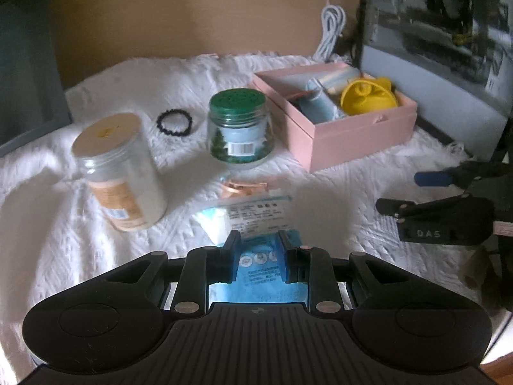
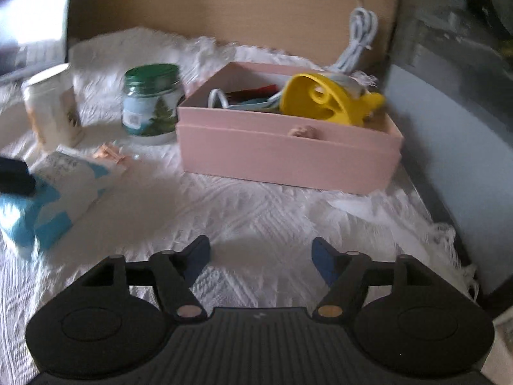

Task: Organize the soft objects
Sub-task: 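Grasp the wipes pack with the left gripper and lift it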

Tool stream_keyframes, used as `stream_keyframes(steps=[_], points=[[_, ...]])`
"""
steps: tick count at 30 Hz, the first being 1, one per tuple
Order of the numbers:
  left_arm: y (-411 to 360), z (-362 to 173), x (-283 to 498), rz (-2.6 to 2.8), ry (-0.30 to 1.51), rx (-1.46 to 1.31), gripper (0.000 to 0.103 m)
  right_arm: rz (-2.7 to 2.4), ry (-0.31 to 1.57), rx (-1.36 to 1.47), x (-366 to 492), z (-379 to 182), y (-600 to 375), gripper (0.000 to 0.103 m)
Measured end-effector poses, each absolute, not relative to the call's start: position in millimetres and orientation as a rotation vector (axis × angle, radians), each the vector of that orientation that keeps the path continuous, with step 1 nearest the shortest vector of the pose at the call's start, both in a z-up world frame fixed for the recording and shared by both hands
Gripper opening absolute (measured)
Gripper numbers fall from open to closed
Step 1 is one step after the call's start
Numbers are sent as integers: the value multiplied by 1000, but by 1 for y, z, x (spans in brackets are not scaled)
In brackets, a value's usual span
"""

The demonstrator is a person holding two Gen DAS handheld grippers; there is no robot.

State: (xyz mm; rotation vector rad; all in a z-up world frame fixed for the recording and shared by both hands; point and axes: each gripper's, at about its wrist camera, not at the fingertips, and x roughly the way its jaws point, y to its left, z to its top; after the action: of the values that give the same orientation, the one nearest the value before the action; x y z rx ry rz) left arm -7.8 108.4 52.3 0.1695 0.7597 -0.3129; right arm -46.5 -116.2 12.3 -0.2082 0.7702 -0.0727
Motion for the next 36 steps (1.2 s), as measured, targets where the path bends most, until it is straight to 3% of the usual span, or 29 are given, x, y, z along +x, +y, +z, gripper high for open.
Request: stream_keyframes(steps=[2,5,7,10,12,18,29,32,36], points=[[101,51,-6,-327,762,187,27,-75,768,-192,-47,11,-118,76],[93,50,-2,-350,772,195,38,-86,773,-162,-45,9,-121,83],[84,48,-2,-373,780,213,60,-89,780,-140,-44,9,-125,87],[72,43,-3,-408,784,255,83,-93,790,-113,-41,8,-130,91],[67,41,-4,-419,785,275,88,-92,791,-114,-41,8,-129,91],[78,46,0,-314,722,242,84,-87,791,-112,-41,7,-131,92],[85,19,34,-236,919,147,84,-92,792,-111,-42,6,-129,94],[89,18,34,-236,924,110,83,-68,805,-111,-40,5,-129,101],[97,17,33,-239,919,57,65,-56,820,-118,-39,5,-129,102]])
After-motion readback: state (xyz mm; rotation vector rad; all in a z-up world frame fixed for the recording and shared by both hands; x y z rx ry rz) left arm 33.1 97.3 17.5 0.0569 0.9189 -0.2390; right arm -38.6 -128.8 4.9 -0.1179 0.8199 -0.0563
